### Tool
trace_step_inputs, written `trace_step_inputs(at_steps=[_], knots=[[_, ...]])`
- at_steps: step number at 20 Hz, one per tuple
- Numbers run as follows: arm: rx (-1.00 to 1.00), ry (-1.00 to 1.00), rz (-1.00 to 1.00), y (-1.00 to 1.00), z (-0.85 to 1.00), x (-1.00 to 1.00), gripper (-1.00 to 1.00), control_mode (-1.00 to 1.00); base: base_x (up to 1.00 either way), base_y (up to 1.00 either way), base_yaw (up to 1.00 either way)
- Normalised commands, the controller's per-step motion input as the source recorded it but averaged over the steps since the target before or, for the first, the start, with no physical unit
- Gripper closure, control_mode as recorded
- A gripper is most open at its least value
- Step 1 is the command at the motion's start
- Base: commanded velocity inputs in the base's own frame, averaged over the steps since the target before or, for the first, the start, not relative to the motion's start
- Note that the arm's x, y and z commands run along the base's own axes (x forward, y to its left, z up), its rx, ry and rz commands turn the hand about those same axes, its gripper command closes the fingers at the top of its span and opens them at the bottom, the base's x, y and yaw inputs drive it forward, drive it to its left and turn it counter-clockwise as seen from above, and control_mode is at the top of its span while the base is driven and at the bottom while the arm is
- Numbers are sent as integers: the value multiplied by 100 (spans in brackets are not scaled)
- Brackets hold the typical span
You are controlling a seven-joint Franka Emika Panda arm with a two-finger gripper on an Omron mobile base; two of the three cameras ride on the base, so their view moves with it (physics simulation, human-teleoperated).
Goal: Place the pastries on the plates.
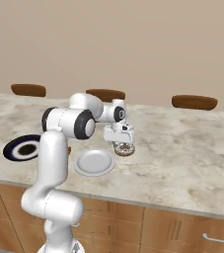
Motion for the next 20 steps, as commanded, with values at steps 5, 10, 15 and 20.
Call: trace_step_inputs(at_steps=[5, 10, 15, 20], knots=[[2, -2, 1, 0, 14, -12, 100, -100, 0, 0, 0], [6, -9, 3, 13, 59, -26, 100, -100, 0, 0, 0], [2, -1, 2, 58, 9, -44, 100, -100, 0, 0, 0], [0, -2, 0, 47, 6, -56, 100, -100, 0, 0, 0]])
